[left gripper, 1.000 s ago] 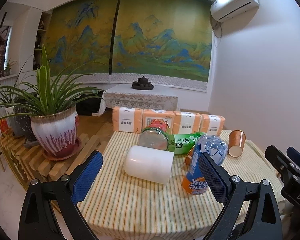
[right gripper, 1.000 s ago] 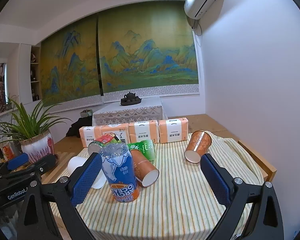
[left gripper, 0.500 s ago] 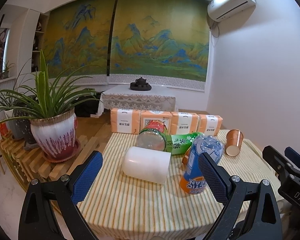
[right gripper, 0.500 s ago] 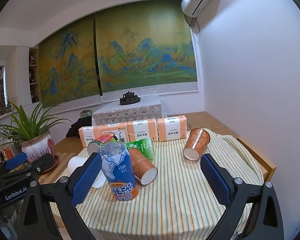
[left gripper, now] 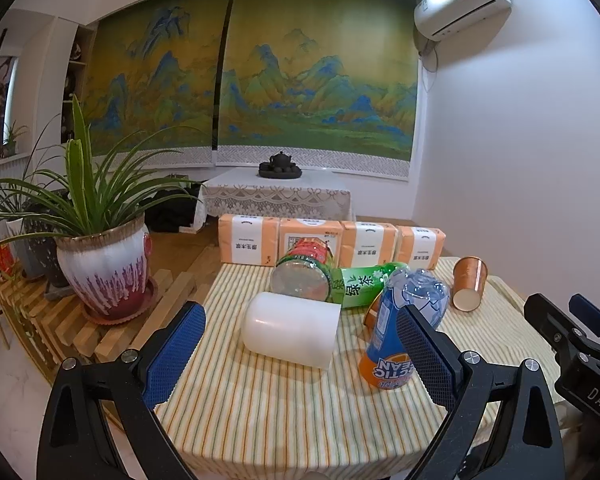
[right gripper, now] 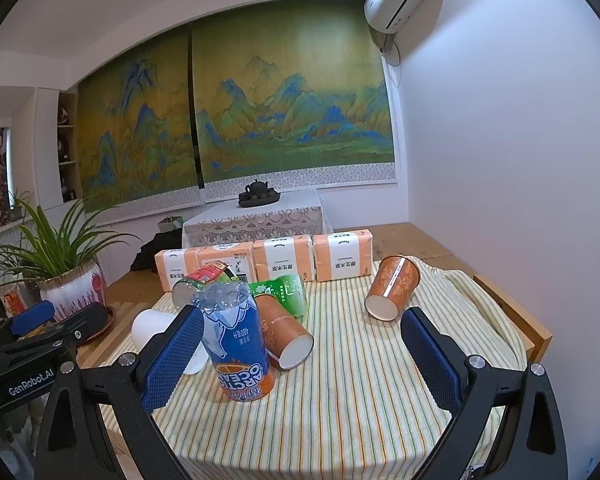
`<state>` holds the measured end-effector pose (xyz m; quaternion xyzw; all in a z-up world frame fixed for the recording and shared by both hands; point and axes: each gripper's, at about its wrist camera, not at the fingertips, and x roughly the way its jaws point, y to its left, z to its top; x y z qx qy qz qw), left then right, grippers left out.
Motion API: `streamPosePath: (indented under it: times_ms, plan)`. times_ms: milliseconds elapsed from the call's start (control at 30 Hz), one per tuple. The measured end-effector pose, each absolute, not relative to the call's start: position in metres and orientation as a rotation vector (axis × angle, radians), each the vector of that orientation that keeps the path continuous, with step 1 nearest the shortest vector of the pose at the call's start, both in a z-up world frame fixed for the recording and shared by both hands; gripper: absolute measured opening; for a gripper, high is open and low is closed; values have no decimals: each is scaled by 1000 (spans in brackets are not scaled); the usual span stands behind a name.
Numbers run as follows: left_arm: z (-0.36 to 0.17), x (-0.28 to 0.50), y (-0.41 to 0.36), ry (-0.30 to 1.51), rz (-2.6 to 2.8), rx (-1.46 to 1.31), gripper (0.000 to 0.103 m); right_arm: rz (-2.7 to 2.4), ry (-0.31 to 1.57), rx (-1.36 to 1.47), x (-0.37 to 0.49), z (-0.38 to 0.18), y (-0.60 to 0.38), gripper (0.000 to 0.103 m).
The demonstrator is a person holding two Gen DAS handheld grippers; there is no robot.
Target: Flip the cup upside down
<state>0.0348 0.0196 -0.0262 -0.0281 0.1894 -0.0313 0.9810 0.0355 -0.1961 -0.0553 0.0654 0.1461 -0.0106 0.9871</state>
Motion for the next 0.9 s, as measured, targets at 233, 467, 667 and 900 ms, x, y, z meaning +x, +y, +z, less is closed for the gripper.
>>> streamPosePath:
  times_ms: [233, 467, 667, 900]
  plan:
    - [-29, 40, 15, 391, -70, -52, 98, -25, 302, 131, 37, -58, -197, 97]
    - [-31, 44, 12, 402, -74, -37, 98, -30, 310, 129, 39, -61, -198, 97]
    - [-36, 49, 9, 420, -68, -24, 103, -29, 316, 119, 42, -62, -196, 97]
    - [-35, 47, 10, 393, -49, -11, 103, -38, 315, 135, 40, -63, -202, 97]
